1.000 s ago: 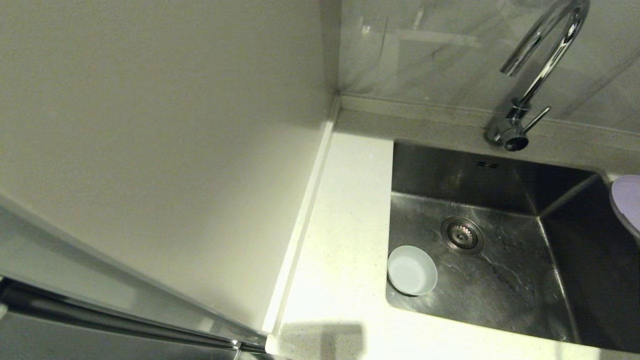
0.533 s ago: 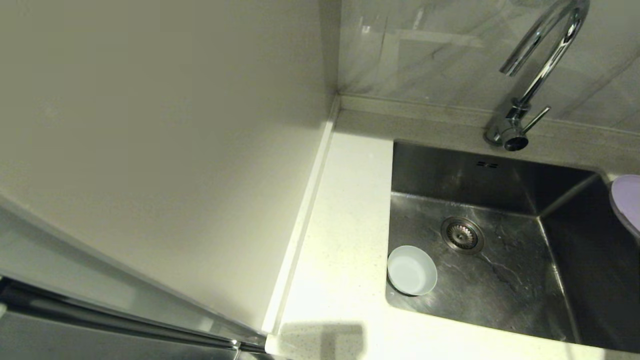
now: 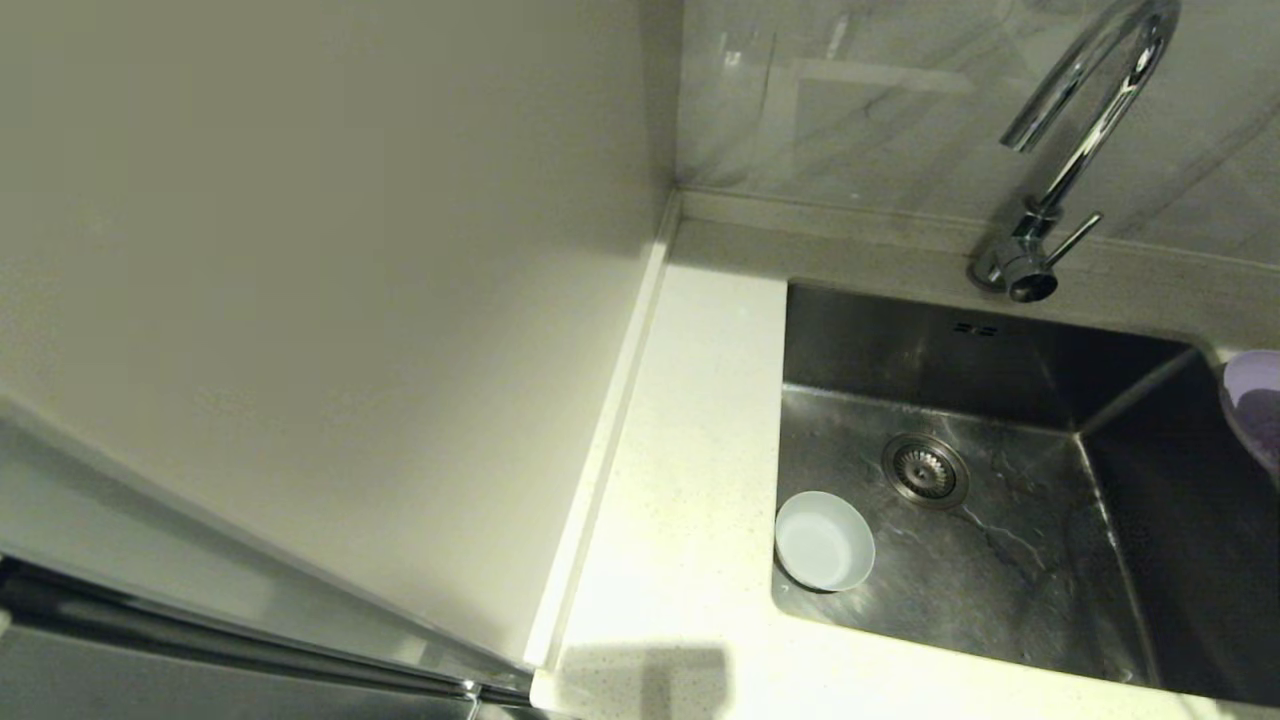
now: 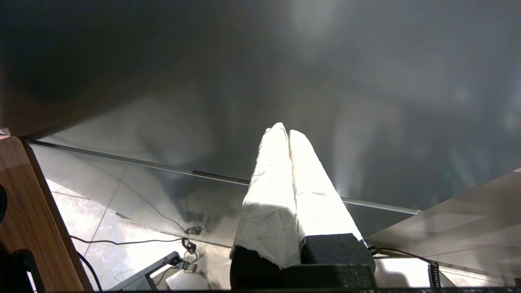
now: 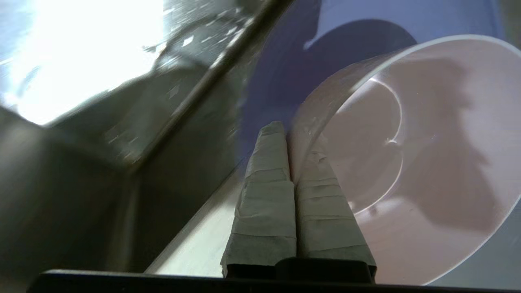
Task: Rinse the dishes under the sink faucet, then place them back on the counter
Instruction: Put a bowl back to the table from the sink
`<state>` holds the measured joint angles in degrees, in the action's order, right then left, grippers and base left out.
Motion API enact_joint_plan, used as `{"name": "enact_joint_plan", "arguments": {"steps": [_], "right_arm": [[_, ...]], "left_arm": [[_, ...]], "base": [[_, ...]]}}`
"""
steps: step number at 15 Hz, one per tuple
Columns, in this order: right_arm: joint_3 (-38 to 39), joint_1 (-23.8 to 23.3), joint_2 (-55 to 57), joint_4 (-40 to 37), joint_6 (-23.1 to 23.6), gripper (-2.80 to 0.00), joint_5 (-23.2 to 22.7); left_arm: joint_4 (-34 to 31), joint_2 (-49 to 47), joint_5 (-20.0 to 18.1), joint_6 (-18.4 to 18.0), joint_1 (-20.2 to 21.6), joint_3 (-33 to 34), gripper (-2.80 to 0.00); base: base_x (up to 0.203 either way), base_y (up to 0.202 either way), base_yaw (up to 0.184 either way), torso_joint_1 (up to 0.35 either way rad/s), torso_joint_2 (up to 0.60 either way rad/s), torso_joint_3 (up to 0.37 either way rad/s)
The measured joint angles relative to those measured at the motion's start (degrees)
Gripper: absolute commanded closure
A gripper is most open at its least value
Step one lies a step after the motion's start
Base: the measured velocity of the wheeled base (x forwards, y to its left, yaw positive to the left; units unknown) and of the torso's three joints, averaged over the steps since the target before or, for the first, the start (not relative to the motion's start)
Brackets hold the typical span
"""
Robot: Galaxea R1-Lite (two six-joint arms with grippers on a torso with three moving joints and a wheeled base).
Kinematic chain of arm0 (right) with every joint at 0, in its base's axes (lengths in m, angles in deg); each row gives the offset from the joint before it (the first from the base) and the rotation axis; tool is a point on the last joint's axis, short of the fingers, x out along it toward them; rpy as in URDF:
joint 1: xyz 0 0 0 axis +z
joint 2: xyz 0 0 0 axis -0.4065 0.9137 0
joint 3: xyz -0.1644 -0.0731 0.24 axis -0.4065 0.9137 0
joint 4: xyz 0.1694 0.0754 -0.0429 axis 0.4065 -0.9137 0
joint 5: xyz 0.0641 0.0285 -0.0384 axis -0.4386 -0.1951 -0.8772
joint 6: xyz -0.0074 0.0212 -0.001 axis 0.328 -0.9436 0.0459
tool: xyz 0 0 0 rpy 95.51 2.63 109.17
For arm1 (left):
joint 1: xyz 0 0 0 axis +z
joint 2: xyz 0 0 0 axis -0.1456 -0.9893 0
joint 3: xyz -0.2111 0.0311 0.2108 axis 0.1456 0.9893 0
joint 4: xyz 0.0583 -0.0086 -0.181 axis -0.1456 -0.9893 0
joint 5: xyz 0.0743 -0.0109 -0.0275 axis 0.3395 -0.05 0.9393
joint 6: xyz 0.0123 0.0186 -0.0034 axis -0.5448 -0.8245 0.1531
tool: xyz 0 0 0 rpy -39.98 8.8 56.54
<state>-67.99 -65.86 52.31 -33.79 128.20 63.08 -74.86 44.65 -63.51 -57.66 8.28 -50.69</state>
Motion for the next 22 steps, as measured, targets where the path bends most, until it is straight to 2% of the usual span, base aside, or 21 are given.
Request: {"name": "enact_joint_plan", "arguments": {"steps": [5,10,11,18,22], "right_arm": [[-2.4,1.1,6.0,9.4,-5.5,0.00,1.2],[-4.2,1.2,8.3,11.6,-5.9,0.00,1.9],[-4.2,1.2,8.4,11.6,-6.0,-2.80,1.9],[-3.9,1.2,6.6,11.7,-8.6,-2.80,1.9],[-4.3,1.1,4.2,17.4,-14.1,-2.80,1.2]], "left_arm": [[0.0,0.0,0.0,0.0,0.0,0.0,0.00],[0.0,0.0,0.0,0.0,0.0,0.0,0.00],[0.0,0.0,0.0,0.0,0.0,0.0,0.00],[0.0,0.0,0.0,0.0,0.0,0.0,0.00],[0.0,0.0,0.0,0.0,0.0,0.0,0.00]], "base": [[0.000,0.000,0.000,0.000,0.00,0.000],[0.000,0.000,0.000,0.000,0.00,0.000],[0.000,0.000,0.000,0.000,0.00,0.000],[0.000,0.000,0.000,0.000,0.00,0.000],[0.000,0.000,0.000,0.000,0.00,0.000]]}}
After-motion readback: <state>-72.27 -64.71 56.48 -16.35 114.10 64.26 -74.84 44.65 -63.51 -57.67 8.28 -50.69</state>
